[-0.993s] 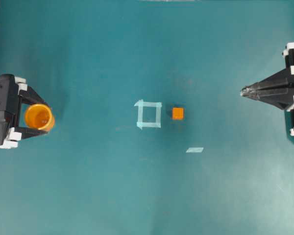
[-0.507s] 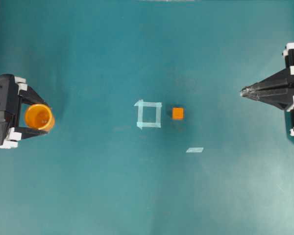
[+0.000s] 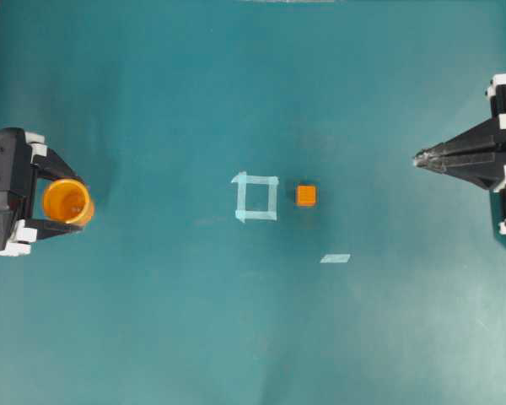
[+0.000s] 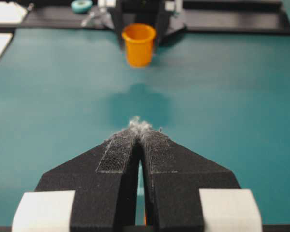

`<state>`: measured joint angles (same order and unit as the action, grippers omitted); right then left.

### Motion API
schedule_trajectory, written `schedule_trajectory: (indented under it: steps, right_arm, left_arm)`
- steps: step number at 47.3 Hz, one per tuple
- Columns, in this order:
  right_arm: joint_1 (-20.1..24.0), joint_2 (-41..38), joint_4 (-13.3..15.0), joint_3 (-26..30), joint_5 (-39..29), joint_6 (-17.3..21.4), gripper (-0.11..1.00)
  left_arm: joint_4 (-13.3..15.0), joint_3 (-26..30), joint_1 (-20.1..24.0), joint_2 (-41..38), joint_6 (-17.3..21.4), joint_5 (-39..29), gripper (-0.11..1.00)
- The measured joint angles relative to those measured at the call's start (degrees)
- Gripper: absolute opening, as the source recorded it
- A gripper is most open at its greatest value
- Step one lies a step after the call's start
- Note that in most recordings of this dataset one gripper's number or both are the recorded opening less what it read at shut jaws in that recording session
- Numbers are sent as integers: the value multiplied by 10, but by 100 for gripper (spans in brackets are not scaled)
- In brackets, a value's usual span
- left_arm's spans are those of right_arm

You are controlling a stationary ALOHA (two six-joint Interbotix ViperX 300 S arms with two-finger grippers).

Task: Move the cup to the left with left arm.

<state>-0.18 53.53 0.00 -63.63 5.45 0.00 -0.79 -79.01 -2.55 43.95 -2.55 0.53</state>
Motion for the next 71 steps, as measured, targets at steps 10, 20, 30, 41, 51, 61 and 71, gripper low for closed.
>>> schedule_trajectory:
  steps: [10,20,30,41,51,61,71]
  right_arm:
    - [1,0,1,0,-1,0,0]
    - [1,0,1,0,-2,0,0]
    - [1,0,0,0,-2,0,0]
    - [1,0,1,0,-3,0,0]
    - [1,0,0,0,-2,0,0]
    - [0,0,0,0,-2,0,0]
    - [1,0,0,0,-3,0,0]
  left_arm:
    - [0,-1,0,0,0,0,71]
    - [-1,-1,0,0,5,0,71]
    - [0,0,8,0,3,0,71]
    - [0,0,9,0,4,0,71]
    - [0,0,9,0,5,0,71]
    - [-1,0,10,0,5,0,71]
    - [0,-1,10,0,5,0,71]
